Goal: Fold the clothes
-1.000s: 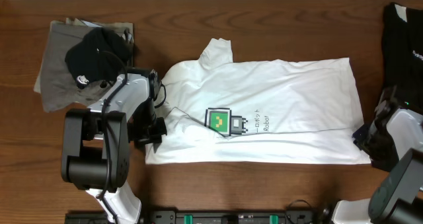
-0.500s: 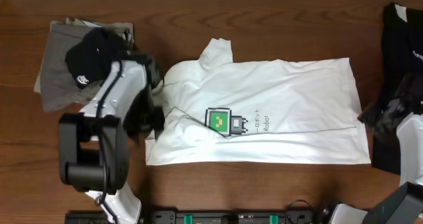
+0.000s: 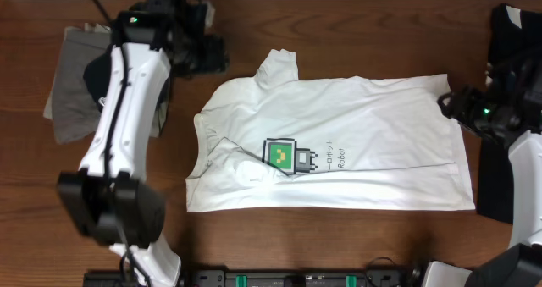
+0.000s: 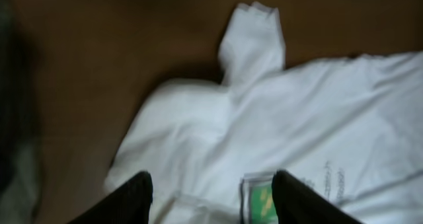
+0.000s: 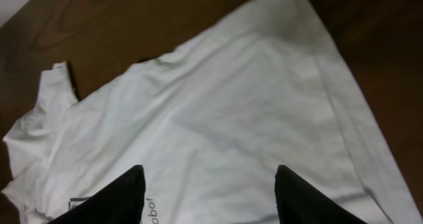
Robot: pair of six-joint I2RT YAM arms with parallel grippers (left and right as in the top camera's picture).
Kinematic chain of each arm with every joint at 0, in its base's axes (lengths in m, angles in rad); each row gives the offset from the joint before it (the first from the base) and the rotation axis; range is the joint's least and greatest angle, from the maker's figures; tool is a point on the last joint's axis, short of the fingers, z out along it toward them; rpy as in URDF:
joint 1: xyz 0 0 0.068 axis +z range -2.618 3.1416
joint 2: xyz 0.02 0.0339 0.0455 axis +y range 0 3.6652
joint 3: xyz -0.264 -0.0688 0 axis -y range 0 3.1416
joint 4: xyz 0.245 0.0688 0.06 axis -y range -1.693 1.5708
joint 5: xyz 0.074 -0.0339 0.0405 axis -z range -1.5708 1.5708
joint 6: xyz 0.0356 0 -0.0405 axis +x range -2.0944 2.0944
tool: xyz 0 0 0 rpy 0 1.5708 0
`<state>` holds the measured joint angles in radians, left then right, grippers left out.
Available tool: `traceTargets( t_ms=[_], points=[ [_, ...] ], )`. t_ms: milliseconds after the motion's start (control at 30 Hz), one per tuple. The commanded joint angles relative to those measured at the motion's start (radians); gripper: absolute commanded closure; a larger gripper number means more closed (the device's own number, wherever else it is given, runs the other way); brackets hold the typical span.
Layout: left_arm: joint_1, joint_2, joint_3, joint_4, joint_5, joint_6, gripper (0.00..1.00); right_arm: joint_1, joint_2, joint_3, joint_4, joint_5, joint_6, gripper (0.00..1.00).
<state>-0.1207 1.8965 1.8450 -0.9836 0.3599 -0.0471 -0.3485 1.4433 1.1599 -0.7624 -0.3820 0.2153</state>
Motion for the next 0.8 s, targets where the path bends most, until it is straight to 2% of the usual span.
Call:
traceTargets(
  t_ms=[0, 200, 400, 533, 767],
  points=[
    [-0.015, 0.137, 0.017, 0.077, 0.101, 0.036, 0.4, 0.031, 0.023, 0.018, 0.011, -0.023, -0.014, 0.38],
    [-0.075, 0.333, 0.082, 0.289, 0.104, 0.04, 0.4, 0.042, 0.029, 0.017, 0.0, -0.022, -0.004, 0.39],
    [-0.121, 0.425, 0.082, 0.494, 0.044, 0.047, 0.41, 0.042, 0.029, 0.017, -0.024, -0.022, -0.004, 0.41],
    [-0.13, 0.478, 0.082, 0.576, 0.013, 0.059, 0.42, 0.042, 0.029, 0.016, -0.042, -0.005, -0.004, 0.41],
    [-0.132, 0.543, 0.082, 0.639, -0.02, 0.059, 0.51, 0.042, 0.029, 0.015, -0.061, 0.042, -0.005, 0.43]
  ],
)
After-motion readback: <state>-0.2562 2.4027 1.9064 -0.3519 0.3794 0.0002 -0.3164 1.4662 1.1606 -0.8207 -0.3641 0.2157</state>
